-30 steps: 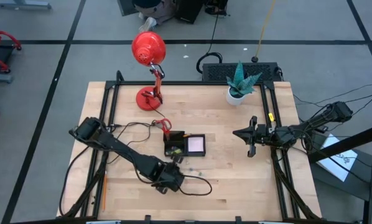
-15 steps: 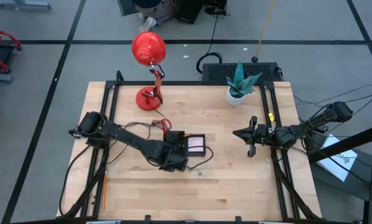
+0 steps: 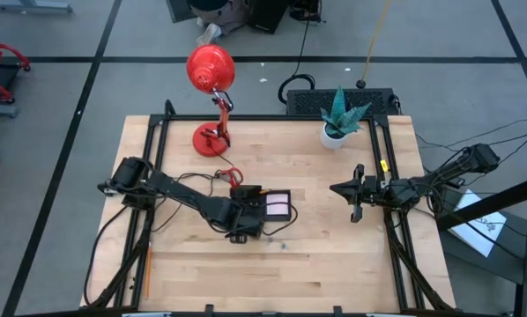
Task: Pick and place office supplies into organizer
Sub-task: Put the blue binder clip into the black desk organizer
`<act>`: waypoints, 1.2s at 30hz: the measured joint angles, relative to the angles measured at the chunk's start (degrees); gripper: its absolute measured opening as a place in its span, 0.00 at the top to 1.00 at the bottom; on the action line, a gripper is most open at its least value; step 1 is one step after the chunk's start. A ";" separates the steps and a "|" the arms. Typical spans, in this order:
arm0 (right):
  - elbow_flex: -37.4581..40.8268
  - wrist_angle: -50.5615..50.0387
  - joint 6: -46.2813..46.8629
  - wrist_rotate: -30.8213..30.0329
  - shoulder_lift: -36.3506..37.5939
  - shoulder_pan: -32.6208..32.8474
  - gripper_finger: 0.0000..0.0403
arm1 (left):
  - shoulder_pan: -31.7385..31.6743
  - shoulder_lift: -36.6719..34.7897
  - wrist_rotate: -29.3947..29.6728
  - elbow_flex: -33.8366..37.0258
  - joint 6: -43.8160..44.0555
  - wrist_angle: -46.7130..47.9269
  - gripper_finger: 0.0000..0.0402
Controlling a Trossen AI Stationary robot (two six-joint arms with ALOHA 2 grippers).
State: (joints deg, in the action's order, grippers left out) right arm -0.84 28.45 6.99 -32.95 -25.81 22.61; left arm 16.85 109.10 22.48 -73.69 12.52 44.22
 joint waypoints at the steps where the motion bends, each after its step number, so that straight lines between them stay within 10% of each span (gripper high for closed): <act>1: 0.00 0.00 0.07 0.00 0.00 0.00 0.99 | -0.01 0.00 0.02 0.41 0.06 -0.37 0.88; 22: -0.02 0.02 0.27 0.00 0.00 0.00 0.99 | 1.26 -0.34 0.68 -1.16 -6.04 1.85 0.59; 29: -0.01 0.00 0.12 0.02 -0.02 0.00 0.99 | 6.09 -8.68 9.59 -4.88 -10.39 3.24 0.66; 36: -0.02 -0.17 0.10 0.04 -0.10 0.00 0.99 | 14.66 -27.95 20.07 1.19 -9.84 -0.18 0.94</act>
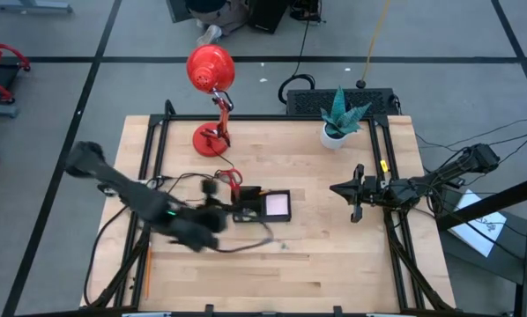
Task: Pick and place office supplies into organizer
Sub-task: Put the blue binder clip into the black desk organizer
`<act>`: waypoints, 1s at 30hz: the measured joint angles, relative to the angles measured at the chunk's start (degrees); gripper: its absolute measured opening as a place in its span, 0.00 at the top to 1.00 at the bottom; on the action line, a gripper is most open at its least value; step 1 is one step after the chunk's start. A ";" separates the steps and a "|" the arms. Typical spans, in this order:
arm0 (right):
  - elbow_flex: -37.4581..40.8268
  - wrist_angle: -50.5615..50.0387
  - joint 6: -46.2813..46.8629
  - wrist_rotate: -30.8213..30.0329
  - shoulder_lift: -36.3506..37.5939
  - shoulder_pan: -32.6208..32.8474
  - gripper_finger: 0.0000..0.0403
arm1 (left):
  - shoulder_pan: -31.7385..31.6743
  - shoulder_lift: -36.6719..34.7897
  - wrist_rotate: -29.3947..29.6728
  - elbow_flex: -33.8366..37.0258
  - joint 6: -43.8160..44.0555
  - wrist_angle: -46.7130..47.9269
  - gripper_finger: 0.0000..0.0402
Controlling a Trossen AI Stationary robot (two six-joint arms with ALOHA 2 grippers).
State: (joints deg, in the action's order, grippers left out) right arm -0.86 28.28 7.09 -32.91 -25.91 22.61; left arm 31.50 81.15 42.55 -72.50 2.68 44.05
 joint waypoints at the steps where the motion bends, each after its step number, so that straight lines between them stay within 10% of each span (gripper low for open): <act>1: 0.01 0.03 -0.02 0.02 -0.02 0.00 0.99 | 0.88 -3.23 0.25 2.26 0.01 -2.88 0.97; 9: 0.00 0.50 0.37 0.11 -0.29 0.00 0.99 | 3.31 -24.87 -14.29 35.35 -9.25 -48.86 0.99; 19: 0.00 0.66 0.81 0.13 -0.73 0.00 0.99 | 8.58 -33.14 -14.68 64.98 -19.26 -94.49 0.99; 30: 0.00 1.37 0.81 -0.02 -1.32 -0.02 0.99 | -0.68 -38.76 -17.88 69.17 -22.72 -91.58 1.00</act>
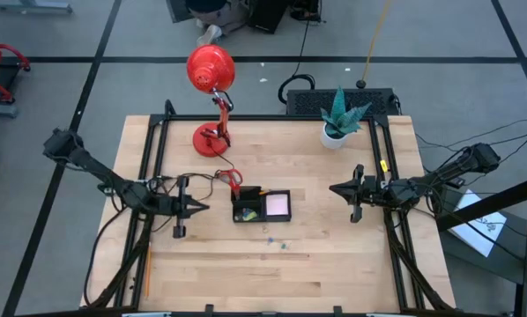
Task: Pick and place office supplies into organizer
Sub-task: Put the blue binder clip into the black desk organizer
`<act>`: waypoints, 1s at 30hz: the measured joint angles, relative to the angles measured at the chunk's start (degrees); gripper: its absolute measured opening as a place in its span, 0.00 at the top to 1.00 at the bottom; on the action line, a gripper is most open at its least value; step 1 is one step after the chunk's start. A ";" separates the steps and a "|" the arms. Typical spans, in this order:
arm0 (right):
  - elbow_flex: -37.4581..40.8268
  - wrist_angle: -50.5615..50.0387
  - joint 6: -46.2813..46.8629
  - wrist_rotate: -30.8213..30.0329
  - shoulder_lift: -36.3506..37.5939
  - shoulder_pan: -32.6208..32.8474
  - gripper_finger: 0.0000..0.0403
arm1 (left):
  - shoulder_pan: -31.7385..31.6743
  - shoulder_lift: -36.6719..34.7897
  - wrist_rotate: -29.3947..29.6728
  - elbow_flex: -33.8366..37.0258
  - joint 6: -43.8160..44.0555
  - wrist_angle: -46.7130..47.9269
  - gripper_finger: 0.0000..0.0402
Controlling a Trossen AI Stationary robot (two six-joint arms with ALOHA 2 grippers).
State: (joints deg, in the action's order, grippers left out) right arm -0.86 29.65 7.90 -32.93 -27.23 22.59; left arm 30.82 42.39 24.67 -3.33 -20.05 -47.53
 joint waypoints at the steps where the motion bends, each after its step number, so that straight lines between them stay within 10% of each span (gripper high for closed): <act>1: 0.01 0.05 0.00 0.00 -0.10 0.00 0.99 | -1.37 -0.88 -2.63 0.00 -0.41 0.01 1.00; 9: 0.01 0.57 -0.48 0.10 -0.99 0.00 0.99 | -3.44 -14.53 -8.83 -0.02 -5.44 6.49 1.00; 17: 0.01 2.44 -1.45 0.15 -1.09 0.00 0.99 | 2.54 -31.19 6.86 -0.11 -4.16 28.78 1.00; 30: -2.84 5.63 0.47 12.49 -9.87 0.04 1.00 | 2.54 -26.66 7.92 -0.07 9.78 41.40 0.99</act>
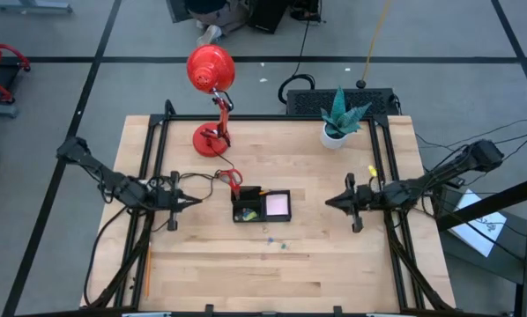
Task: Pick and place office supplies into organizer
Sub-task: Put the blue binder clip into the black desk organizer
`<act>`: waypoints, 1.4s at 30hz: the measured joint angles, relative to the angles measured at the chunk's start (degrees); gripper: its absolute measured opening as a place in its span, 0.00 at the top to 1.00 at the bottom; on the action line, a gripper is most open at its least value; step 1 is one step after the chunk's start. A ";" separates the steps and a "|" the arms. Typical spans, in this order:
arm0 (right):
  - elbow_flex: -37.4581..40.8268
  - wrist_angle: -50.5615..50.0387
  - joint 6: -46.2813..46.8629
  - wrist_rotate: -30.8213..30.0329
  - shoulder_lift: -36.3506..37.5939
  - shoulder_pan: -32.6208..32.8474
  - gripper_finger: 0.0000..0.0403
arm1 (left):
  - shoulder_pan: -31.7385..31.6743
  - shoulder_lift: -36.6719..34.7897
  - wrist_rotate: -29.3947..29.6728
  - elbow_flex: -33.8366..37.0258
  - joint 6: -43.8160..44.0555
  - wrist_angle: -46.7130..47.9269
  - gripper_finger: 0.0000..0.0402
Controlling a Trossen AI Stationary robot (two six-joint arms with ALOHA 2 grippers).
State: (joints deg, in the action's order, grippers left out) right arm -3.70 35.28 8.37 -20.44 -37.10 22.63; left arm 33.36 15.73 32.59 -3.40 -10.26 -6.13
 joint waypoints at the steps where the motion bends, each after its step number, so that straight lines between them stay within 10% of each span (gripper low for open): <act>1: -0.94 -0.82 0.03 0.78 -2.39 0.00 1.00 | 0.00 0.33 0.01 0.00 0.05 0.01 0.99; 17: -41.10 -19.29 10.47 -1.65 -48.99 8.11 0.88 | 0.00 6.42 0.01 0.00 9.60 1.92 0.99; 30: -60.31 -43.16 28.73 2.79 -63.90 9.14 0.47 | 0.00 7.95 0.03 0.00 12.49 1.49 0.99; 42: -64.40 -48.07 39.49 -0.53 -67.96 7.02 0.47 | 0.00 7.91 0.04 0.00 12.50 1.13 0.99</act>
State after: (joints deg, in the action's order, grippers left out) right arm -68.10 -12.79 47.87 -20.97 -105.06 29.65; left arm 33.36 23.64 32.63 -3.40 2.24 -5.00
